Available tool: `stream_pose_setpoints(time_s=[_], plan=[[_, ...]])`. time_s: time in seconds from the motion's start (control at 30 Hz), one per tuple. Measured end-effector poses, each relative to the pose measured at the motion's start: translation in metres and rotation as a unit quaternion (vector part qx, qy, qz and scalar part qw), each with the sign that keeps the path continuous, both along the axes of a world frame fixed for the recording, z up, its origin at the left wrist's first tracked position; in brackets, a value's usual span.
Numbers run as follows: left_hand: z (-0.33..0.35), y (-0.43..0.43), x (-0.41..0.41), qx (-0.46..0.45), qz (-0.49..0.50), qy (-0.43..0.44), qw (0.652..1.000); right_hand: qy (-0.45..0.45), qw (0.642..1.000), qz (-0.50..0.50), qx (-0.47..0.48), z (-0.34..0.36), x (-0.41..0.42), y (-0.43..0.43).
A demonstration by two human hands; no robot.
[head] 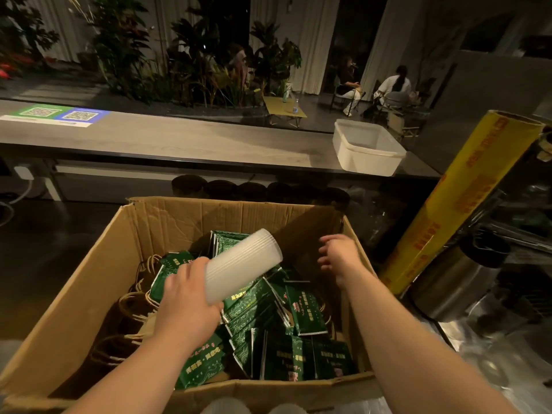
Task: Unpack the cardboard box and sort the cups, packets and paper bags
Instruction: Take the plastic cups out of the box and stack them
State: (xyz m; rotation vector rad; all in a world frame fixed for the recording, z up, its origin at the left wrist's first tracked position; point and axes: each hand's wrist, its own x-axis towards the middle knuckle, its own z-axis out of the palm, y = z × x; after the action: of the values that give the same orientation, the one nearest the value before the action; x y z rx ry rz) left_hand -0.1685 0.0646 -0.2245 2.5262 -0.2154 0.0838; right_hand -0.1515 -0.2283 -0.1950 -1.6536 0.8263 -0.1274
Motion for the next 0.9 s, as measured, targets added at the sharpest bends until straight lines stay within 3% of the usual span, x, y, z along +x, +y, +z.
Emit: stream_pose_setpoints(time_s=[0.1,0.2,0.33,0.43,0.6,0.77,0.9], plan=[[-0.001,0.001,0.002,0.004,0.024,-0.001,1.0,-0.005,0.999,-0.03,-0.018,0.001,0.014,-0.02],[-0.002,0.0,0.003,0.012,0.022,0.001,1.0,0.071,0.993,0.051,-0.083,-0.013,0.027,-0.018],[-0.002,-0.001,0.004,0.014,0.014,0.001,1.0,0.181,0.967,0.162,-0.074,-0.045,0.038,-0.011],[-0.002,-0.001,0.004,0.014,0.013,-0.001,1.0,0.228,0.943,0.209,-0.122,-0.063,0.036,-0.012],[-0.003,-0.003,0.006,0.026,0.009,-0.001,1.0,0.066,0.975,0.13,-0.168,-0.032,0.03,-0.022],[-0.002,-0.003,0.004,0.014,-0.005,0.002,1.0,-0.074,0.989,0.118,-0.059,0.017,0.007,-0.001],[-0.001,-0.004,0.001,-0.007,-0.025,0.006,1.0,-0.132,0.982,0.127,-0.042,0.03,-0.014,0.022]])
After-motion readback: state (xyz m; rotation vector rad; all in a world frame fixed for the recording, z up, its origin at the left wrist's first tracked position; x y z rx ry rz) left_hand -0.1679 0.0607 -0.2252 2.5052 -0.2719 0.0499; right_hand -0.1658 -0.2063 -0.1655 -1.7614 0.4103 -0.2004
